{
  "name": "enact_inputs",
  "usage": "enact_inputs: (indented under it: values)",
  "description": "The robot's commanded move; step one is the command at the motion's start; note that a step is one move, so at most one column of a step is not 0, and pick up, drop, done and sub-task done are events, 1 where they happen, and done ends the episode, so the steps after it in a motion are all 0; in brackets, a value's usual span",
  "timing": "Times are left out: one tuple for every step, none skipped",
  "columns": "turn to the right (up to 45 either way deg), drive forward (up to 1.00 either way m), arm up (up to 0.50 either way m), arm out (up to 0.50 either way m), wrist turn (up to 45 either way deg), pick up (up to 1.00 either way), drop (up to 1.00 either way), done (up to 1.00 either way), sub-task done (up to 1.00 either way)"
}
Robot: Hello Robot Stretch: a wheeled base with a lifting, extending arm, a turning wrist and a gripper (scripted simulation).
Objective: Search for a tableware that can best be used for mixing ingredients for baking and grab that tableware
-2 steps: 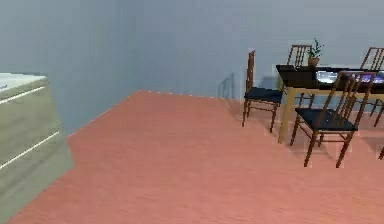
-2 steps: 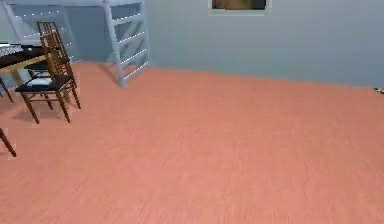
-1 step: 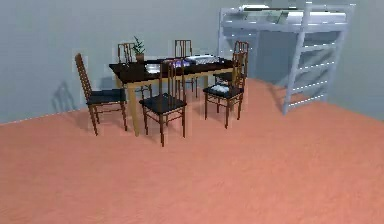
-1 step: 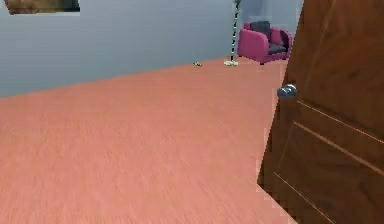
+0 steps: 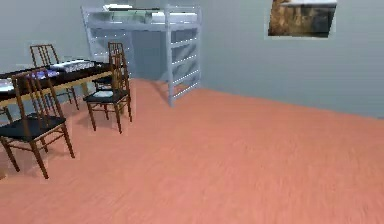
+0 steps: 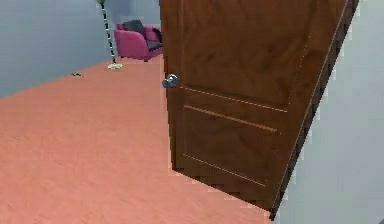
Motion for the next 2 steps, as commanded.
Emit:
enact_inputs:
  values:
    - [0.0, 0.10, 0.00, 0.00, 0.0, 0.00, 0.00, 0.00, 0.00]
    - [-45.0, 0.00, 0.00, 0.00, 0.0, 0.00, 0.00, 0.00, 0.00]
